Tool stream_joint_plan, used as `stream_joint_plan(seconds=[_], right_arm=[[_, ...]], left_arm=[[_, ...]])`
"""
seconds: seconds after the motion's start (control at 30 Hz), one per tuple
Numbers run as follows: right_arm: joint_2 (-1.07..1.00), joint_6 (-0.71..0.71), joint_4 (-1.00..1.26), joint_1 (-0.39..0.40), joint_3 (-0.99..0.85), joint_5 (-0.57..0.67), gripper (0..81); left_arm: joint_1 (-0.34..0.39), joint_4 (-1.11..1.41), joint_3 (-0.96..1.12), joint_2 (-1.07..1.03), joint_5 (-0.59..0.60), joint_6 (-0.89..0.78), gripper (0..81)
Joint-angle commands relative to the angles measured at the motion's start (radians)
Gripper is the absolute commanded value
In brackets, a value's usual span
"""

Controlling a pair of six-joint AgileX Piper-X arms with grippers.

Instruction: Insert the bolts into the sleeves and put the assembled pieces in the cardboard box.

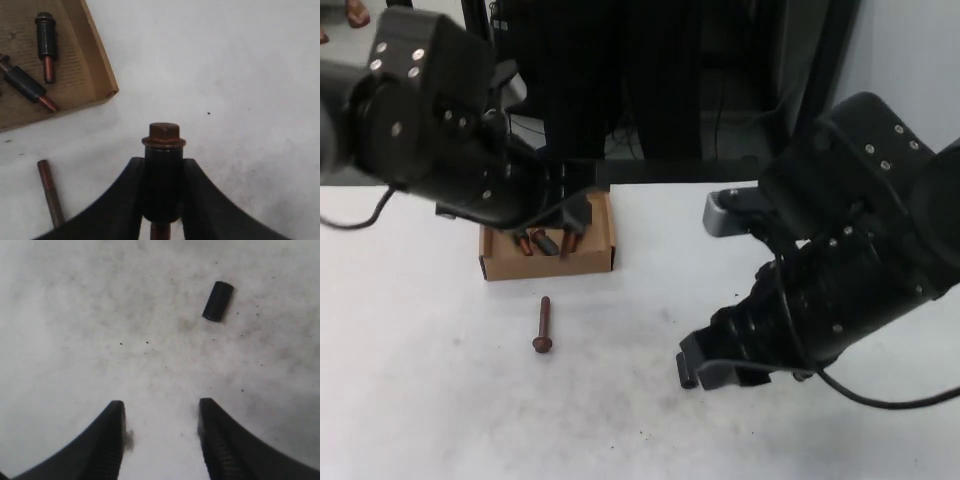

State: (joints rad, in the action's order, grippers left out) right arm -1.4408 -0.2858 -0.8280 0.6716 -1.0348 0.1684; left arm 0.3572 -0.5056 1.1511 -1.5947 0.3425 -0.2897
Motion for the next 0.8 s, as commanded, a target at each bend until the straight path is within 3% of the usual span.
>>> stream_joint_plan(seconds=[0.0,0.43,0.77], right_arm=[[-0.037,0.009,0.028,-0.045,-0.008,0.04,43.8],[-0.273,0.069,-0.026,-0.1,-0.196,0.084,43.8],[-0.432,0.099,-0.132,-0.132,-0.362,0.084,43.8]], left_arm=[[-0.024,-0.075,0.127,-0.086,-0.012,0.029,0.8],[-0.094,-0.233,0.49,-0.356,-0.064,0.073,0.8],[-0.118,-0.275,0.58,-0.489,-0.064,0.069,0.8]])
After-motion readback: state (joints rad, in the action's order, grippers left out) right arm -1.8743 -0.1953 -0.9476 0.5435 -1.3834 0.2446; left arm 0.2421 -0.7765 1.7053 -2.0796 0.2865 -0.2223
